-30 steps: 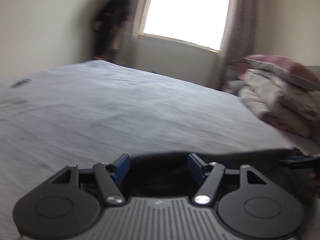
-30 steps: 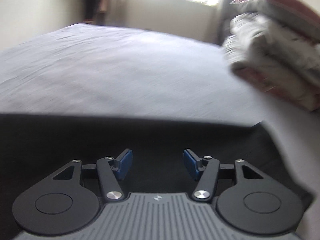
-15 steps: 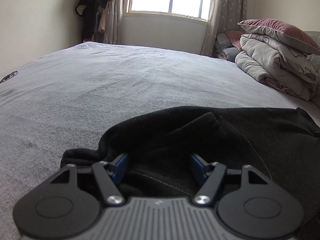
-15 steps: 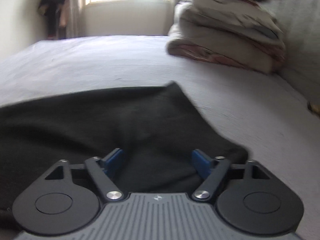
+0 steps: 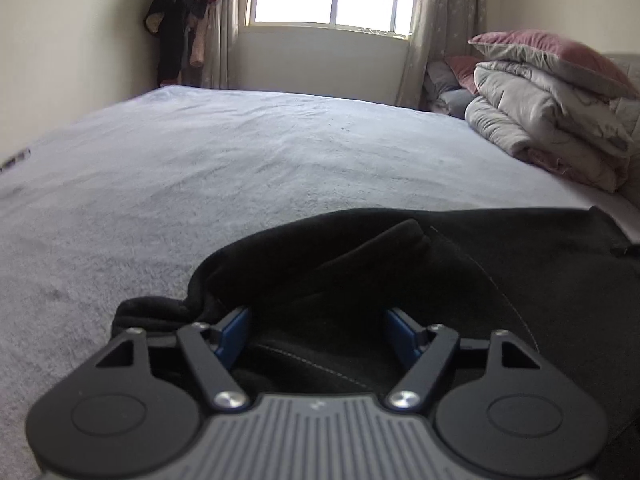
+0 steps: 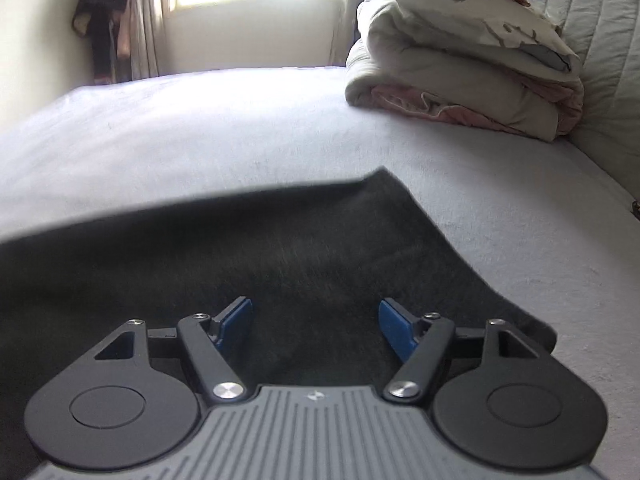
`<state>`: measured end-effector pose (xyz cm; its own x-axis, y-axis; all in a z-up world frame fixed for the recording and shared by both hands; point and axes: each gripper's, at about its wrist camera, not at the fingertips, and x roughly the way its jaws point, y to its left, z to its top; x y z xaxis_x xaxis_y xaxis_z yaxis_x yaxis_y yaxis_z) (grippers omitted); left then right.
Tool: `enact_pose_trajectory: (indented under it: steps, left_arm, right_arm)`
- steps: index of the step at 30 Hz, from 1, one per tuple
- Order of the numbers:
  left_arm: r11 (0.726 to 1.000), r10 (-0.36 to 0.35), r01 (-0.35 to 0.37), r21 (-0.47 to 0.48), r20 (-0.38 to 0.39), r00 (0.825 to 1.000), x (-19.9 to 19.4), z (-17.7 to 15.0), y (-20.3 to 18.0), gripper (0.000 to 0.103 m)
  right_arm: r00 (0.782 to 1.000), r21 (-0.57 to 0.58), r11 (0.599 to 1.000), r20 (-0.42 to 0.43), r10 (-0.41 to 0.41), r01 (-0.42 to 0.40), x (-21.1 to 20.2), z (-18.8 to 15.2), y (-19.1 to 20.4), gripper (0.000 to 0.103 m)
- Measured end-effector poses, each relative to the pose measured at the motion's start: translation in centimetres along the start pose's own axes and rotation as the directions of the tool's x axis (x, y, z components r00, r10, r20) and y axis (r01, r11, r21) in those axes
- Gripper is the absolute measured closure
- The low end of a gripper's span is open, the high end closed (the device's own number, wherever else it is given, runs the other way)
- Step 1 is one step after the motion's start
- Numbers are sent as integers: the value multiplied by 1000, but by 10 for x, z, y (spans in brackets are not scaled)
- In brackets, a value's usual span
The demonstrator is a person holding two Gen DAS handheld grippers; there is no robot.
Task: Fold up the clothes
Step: 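Lower the pants onto the bed and open both grippers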
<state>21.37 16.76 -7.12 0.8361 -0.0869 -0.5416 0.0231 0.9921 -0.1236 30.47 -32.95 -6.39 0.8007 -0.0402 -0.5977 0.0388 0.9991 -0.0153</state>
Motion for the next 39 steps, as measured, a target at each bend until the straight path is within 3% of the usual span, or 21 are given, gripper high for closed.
enact_pose_trajectory:
  steps: [5,12,17,22,27,32,36,38,39]
  left_arm:
    - [999,19,-19,29,-1,1000,-8,5,-8,28]
    - [997,-66,67,-48,28,997,-54,21,-17,28]
    - [992,-127,127,-1,8,992,-89,9,-44,27]
    - [982,-177,179,56,-31,984,-122,-14,-69,27]
    - [984,-127,131,121,-46,991,-155,-41,-71,27]
    - [996,-49,53,71,-55,997,-176,-62,-51,27]
    - [999,4,-1,38,-80,997,-181,-80,-40,27]
    - [997,32,-26,73,-90,995,-182,-92,-39,27]
    - [994,48,-39,103,-89,995,-181,-97,-39,27]
  right_arm:
    - [996,76,994,-45,-76,79,-26,2,-5,31]
    - [1000,59,998,7,14,-14,-119,-15,25,31]
    - [998,78,995,21,58,-59,-177,-45,53,30]
    - [987,4,987,1,159,-159,-218,-89,87,30]
    - [959,-50,958,-7,283,-283,-237,-123,100,31]
    - [921,-148,911,6,390,-385,-242,-126,120,32]
    - [889,-210,865,-43,457,-455,-232,-128,141,42]
    - [891,-261,854,-77,447,-451,-223,-132,152,46]
    - [899,-286,853,-91,429,-436,-219,-135,156,54]
